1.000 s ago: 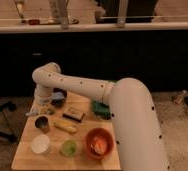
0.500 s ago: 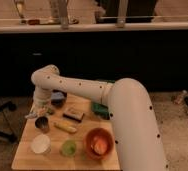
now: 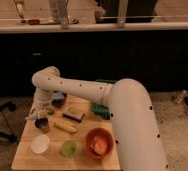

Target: Place towel in metal cup

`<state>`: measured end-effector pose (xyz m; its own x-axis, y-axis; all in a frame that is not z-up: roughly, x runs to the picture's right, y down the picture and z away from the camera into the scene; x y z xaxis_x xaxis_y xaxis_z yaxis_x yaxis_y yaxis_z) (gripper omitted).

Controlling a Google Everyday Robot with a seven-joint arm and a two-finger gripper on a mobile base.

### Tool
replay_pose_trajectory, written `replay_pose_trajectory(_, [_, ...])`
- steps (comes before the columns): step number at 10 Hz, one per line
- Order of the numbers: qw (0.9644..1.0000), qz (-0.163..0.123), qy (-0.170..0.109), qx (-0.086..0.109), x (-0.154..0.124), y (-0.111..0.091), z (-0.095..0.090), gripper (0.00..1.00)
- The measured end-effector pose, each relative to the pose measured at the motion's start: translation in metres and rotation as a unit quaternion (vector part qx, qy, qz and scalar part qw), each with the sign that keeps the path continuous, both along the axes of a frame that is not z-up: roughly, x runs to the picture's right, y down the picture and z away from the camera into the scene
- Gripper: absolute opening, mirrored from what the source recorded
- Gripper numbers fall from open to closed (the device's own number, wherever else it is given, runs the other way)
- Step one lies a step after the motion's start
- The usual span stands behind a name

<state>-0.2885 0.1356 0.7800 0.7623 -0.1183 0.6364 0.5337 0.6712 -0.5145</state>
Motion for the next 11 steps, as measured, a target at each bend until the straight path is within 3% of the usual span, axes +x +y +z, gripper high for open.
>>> replay_pose_trajectory(4, [0.9998, 0.009, -0.016, 0.011, -0.003, -0.003, -0.008, 0.02])
replay_pose_trajectory(7, [0.9978, 0.04, -0.047, 0.025, -0.004, -0.01, -0.019, 0.02])
replay_pose_trajectory(10, [0.988, 0.107, -0.109, 0.021, 0.002, -0.011, -0.032, 0.02])
replay_pose_trajectory(11, [0.9828, 0.129, -0.131, 0.015, 0.002, -0.009, -0.035, 0.02])
